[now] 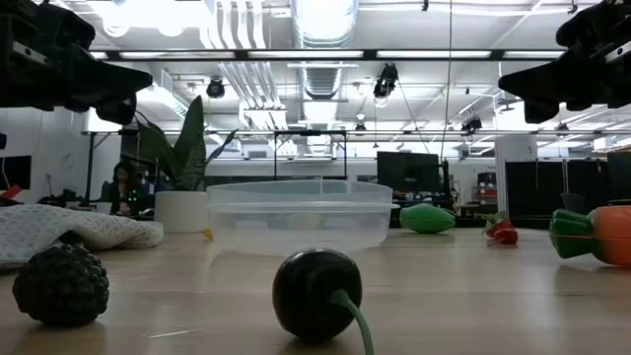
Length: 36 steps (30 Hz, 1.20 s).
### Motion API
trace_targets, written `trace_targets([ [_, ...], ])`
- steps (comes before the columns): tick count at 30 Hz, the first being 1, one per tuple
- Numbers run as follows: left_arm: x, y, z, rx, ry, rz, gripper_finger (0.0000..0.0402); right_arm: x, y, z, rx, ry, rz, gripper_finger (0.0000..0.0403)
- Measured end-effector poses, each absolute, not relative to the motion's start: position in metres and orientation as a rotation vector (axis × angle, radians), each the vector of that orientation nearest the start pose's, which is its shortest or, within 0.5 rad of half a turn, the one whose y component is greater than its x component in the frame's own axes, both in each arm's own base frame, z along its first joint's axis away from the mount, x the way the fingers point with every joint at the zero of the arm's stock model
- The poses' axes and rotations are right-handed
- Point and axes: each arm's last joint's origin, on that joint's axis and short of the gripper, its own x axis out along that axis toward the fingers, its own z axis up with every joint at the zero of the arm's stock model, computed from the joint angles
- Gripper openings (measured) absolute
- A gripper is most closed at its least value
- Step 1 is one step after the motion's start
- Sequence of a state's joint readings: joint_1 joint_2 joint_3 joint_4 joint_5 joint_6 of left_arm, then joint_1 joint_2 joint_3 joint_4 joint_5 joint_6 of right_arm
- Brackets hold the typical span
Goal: Pick and placing Produce into tupperware
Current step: Put the red strawberry into the transparent bin
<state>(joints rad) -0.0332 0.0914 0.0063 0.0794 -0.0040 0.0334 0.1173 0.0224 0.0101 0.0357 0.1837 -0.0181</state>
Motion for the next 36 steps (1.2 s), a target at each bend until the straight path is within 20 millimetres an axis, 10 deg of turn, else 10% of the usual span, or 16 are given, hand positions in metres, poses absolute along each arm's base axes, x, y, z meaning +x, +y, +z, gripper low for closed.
trace_targets([
  [16, 0.103, -0.003, 0.172, 0.039, -0.061, -0.024, 0.0000, 0.098, 0.005, 0.169, -0.042, -0.022, -0.124, 0.0025],
  [26, 0.106, -0.003, 0.169, 0.010, -0.017, -0.020, 0.0000, 0.107, 0.005, 0.162, -0.001, 0.122, -0.143, 0.0194],
  [36, 0.109, -0.003, 0.170, 0.063, -0.022, 0.003, 0.0000, 0.136, 0.003, 0.208, -0.076, 0.344, -0.366, 0.0291],
])
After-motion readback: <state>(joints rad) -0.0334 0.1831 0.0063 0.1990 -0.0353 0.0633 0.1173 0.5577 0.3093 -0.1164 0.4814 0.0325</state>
